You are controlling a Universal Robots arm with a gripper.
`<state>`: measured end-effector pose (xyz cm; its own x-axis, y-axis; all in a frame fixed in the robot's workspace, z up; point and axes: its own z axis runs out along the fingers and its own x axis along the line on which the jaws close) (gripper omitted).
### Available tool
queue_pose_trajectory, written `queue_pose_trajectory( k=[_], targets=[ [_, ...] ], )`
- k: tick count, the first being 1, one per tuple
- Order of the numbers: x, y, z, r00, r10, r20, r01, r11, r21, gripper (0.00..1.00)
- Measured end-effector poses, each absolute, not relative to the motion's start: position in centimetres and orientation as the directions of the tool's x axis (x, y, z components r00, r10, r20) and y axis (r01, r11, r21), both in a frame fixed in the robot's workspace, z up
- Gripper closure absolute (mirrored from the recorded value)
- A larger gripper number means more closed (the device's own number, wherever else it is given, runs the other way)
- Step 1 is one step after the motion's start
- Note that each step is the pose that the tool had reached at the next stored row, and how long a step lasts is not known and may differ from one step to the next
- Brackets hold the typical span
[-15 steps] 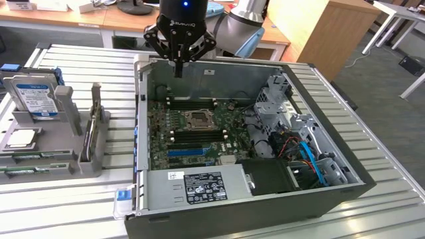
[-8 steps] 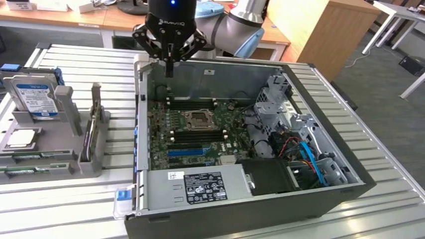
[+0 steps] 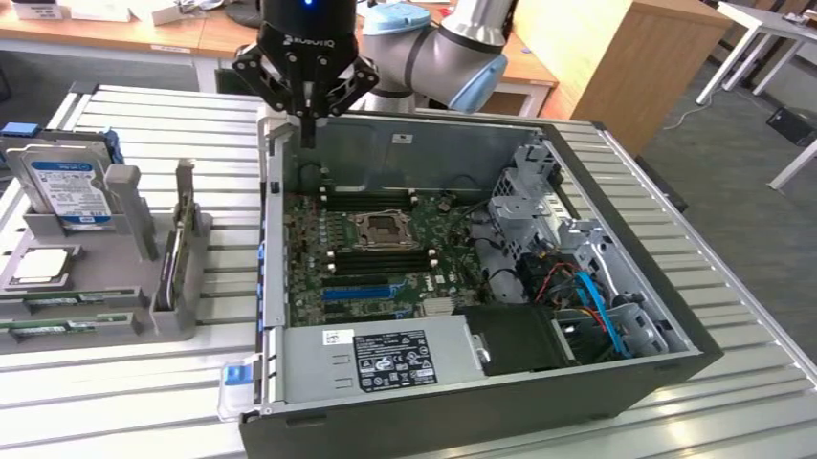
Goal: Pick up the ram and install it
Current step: 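Reach for the ram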
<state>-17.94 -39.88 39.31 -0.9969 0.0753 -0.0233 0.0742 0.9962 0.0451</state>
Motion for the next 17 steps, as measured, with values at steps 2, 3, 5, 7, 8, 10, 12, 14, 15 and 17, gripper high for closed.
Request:
queue_pose_trajectory(
  k=[2, 3, 5, 7, 8, 10, 12, 14, 15, 17],
  targets=[
    [-18.3, -39.9, 39.3, -0.997, 0.075, -0.023, 0.074, 0.996, 0.045, 0.89],
    [-18.4, -39.9, 39.3, -0.997, 0.075, -0.023, 0.074, 0.996, 0.045, 0.89],
    [-18.8, -39.9, 39.3, -0.997, 0.075, -0.023, 0.074, 0.996, 0.045, 0.89],
    [-19.2, -39.9, 39.3, -0.997, 0.075, -0.023, 0.074, 0.996, 0.045, 0.89],
    [-19.4, -39.9, 39.3, -0.997, 0.075, -0.023, 0.074, 0.996, 0.045, 0.89],
    [-19.9, -39.9, 39.3, -0.997, 0.075, -0.023, 0.074, 0.996, 0.045, 0.89],
    [-20.3, -39.9, 39.3, -0.997, 0.075, -0.023, 0.074, 0.996, 0.045, 0.89],
    [-20.7, -39.9, 39.3, -0.997, 0.075, -0.023, 0.074, 0.996, 0.045, 0.89],
    [-20.9, -39.9, 39.3, -0.997, 0.075, -0.023, 0.074, 0.996, 0.045, 0.89],
    [-21.4, -39.9, 39.3, -0.997, 0.075, -0.023, 0.074, 0.996, 0.045, 0.89]
  ],
)
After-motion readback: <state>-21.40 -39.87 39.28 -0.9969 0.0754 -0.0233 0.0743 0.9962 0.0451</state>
